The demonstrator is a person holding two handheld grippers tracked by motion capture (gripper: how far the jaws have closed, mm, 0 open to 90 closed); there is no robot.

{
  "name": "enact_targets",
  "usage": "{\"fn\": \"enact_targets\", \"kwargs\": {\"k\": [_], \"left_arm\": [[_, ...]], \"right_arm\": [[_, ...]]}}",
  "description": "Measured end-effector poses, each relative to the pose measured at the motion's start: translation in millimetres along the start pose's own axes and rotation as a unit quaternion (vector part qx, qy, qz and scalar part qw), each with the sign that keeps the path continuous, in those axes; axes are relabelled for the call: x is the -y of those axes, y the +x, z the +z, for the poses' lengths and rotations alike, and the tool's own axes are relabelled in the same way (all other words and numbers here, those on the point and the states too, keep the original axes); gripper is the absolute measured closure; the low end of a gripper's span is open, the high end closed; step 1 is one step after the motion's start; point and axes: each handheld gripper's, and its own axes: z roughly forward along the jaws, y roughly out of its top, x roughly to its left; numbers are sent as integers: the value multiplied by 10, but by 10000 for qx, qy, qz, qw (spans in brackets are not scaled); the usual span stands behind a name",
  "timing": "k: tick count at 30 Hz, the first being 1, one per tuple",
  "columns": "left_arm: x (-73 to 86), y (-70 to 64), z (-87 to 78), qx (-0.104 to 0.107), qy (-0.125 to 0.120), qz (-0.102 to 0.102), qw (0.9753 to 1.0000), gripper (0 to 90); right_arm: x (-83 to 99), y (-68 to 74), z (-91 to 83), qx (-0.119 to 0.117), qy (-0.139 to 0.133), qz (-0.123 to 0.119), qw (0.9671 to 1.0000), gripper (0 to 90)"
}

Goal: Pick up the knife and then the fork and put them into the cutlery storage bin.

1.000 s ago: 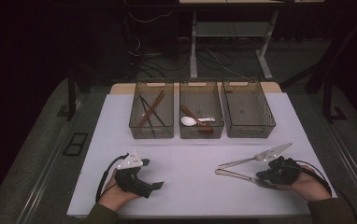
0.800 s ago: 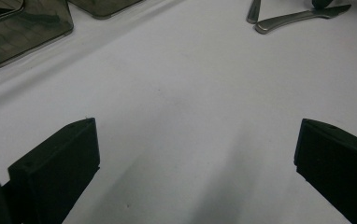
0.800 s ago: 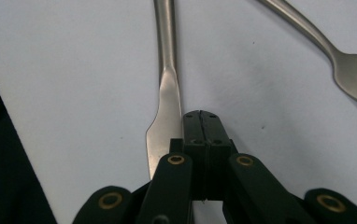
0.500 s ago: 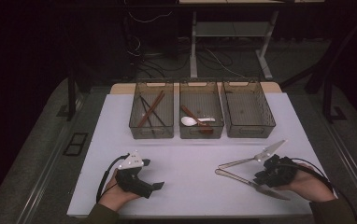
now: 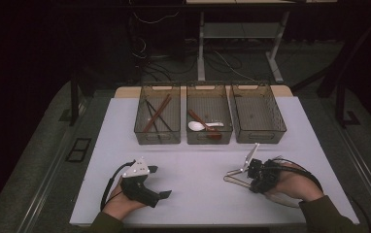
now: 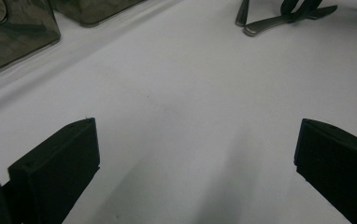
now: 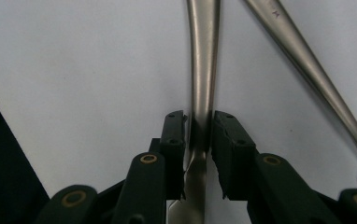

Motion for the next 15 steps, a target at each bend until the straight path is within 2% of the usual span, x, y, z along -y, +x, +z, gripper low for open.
{"fn": "enact_targets", "kwargs": {"k": [3,6,15], "left_arm": [[0,-11,-1,22,-97,60,9999,0],[-3,-14,-7,1,-176,154,9997,0],[-7,0,-10,-32,-249,111,9996,0]], "right_arm": [[-28,1,38,49,162,-71,9998,753],[-35,2,41,77,203,-91,9997,766],[-109,-8,52,74,461,-27,9989,794]]}}
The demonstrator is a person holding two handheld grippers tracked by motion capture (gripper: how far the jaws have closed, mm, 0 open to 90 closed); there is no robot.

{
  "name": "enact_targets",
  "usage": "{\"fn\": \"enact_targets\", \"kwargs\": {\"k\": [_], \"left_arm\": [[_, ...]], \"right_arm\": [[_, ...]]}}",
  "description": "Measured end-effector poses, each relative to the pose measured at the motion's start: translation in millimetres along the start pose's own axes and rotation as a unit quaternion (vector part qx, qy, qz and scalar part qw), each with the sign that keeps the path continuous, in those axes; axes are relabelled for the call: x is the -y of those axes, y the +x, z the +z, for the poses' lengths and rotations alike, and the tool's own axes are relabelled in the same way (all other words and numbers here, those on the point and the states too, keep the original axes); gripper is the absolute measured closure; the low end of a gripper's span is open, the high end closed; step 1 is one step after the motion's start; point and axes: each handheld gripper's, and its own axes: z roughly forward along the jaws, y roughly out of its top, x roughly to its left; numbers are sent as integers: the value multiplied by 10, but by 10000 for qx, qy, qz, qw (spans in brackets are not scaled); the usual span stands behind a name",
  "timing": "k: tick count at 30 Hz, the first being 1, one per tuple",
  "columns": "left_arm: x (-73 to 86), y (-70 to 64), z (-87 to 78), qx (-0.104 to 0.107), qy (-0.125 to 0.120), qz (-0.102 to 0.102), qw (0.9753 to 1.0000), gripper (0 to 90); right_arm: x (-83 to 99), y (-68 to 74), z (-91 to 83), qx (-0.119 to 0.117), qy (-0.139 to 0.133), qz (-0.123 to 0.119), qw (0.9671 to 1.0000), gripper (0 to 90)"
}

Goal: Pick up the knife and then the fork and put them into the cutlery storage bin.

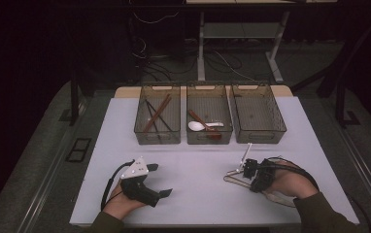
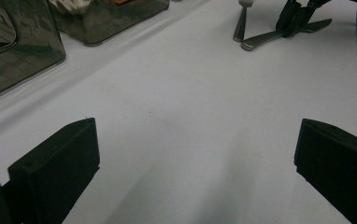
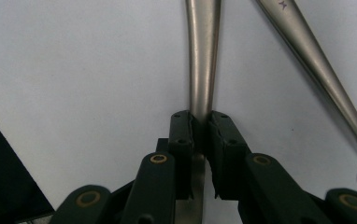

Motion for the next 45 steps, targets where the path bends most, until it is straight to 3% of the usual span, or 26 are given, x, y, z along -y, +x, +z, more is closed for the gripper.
{"fn": "enact_targets", "kwargs": {"k": [4,11,15,20,22,25,27,31,39,45], "left_arm": [[0,-1,4,10,16,-3,10000,0],[-3,-2,2,36,-9,-11,10000,0],[-3,-2,2,41,-9,-23,10000,0],[-2,1,0,41,-11,-26,10000,0],[-2,6,1,36,0,-21,10000,0],[-1,6,1,38,3,-25,10000,0],[-1,6,0,39,0,-16,10000,0],[1,6,2,45,10,-26,10000,0],[4,8,0,46,-10,-30,10000,0],[5,8,-3,60,-3,-54,10000,0]], "right_arm": [[8,0,-4,10,-25,7,10000,796],[71,-21,-38,-54,-336,53,9994,795],[107,-47,-133,-72,-728,143,9972,795],[153,-100,-287,76,-1327,274,9907,795],[177,-132,-354,140,-1668,415,9850,795],[219,-189,-450,171,-2165,670,9738,795],[249,-229,-501,183,-2422,870,9661,795],[312,-315,-567,282,-2832,1008,9533,795],[427,-501,-702,231,-3692,1414,9183,795],[465,-595,-763,295,-3984,1635,9020,795]]}}
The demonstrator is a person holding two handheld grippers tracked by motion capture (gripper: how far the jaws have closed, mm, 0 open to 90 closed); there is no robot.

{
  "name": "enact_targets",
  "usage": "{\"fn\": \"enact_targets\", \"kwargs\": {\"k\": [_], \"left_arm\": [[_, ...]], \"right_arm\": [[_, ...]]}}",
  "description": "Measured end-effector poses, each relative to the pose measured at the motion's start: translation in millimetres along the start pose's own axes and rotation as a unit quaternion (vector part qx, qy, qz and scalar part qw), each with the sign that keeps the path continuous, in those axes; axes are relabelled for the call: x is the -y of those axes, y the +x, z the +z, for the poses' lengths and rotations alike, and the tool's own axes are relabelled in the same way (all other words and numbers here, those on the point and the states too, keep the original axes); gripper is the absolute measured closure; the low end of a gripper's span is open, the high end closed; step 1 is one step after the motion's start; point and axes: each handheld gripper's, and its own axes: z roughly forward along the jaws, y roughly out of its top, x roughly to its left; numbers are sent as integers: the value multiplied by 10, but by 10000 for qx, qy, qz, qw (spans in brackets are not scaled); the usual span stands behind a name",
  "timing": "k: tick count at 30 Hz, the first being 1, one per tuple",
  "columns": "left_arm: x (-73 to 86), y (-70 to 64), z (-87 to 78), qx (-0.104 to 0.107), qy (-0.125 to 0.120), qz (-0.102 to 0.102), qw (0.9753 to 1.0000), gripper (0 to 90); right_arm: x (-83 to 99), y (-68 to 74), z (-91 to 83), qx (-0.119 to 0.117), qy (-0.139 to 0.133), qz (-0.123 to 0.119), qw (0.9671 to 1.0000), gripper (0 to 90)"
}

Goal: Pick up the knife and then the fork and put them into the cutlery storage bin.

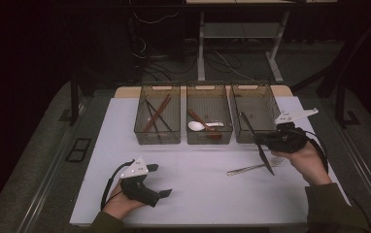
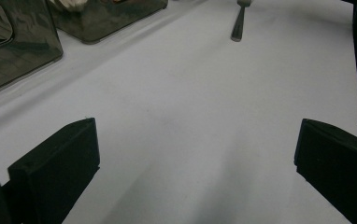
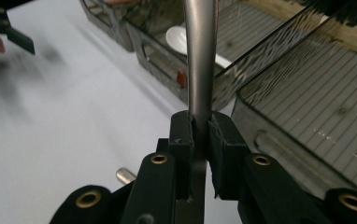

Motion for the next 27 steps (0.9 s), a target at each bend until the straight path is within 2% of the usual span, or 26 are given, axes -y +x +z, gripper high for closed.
{"fn": "enact_targets", "kwargs": {"k": [10,19,27], "left_arm": [[0,2,-4,11,-1,8,10000,0],[2,0,-6,32,-14,-6,10000,0],[4,7,2,59,-11,-24,10000,0]], "right_arm": [[-279,-193,-90,314,-623,198,9974,795],[-642,-447,-97,828,-827,319,9926,795],[-859,-770,-76,1215,-853,462,9878,795]]}}
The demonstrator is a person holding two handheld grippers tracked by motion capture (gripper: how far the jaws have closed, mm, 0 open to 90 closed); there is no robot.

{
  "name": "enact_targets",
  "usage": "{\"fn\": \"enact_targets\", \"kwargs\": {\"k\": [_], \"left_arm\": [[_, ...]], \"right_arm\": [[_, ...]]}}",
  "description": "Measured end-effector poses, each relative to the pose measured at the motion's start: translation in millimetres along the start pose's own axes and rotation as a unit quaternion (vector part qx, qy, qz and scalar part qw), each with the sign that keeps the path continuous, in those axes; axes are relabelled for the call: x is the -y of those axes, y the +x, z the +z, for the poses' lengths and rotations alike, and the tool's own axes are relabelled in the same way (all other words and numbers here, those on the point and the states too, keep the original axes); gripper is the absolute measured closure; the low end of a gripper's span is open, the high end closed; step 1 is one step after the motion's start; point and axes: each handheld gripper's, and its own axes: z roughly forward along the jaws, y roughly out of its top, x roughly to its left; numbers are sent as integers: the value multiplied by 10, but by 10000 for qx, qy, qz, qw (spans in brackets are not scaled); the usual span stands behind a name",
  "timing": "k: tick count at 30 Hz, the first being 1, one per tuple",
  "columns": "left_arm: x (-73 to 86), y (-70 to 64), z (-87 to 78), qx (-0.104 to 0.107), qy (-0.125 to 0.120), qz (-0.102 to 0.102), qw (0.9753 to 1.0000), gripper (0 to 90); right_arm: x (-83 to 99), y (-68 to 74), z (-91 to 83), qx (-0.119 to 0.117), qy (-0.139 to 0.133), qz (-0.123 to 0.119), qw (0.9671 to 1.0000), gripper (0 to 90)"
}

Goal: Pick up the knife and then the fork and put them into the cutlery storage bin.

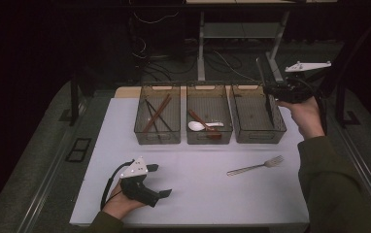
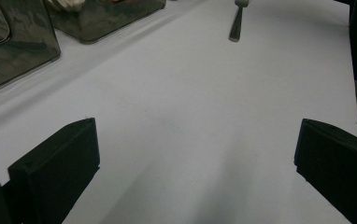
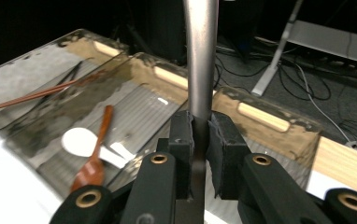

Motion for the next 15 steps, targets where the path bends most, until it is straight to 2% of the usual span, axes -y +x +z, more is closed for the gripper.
{"fn": "enact_targets", "kwargs": {"k": [5,15], "left_arm": [[-2,-1,-3,5,-1,13,10000,0],[-1,-4,4,24,18,24,10000,0]], "right_arm": [[36,-165,195,108,78,165,9998,795],[247,-338,604,277,790,240,9962,795]]}}
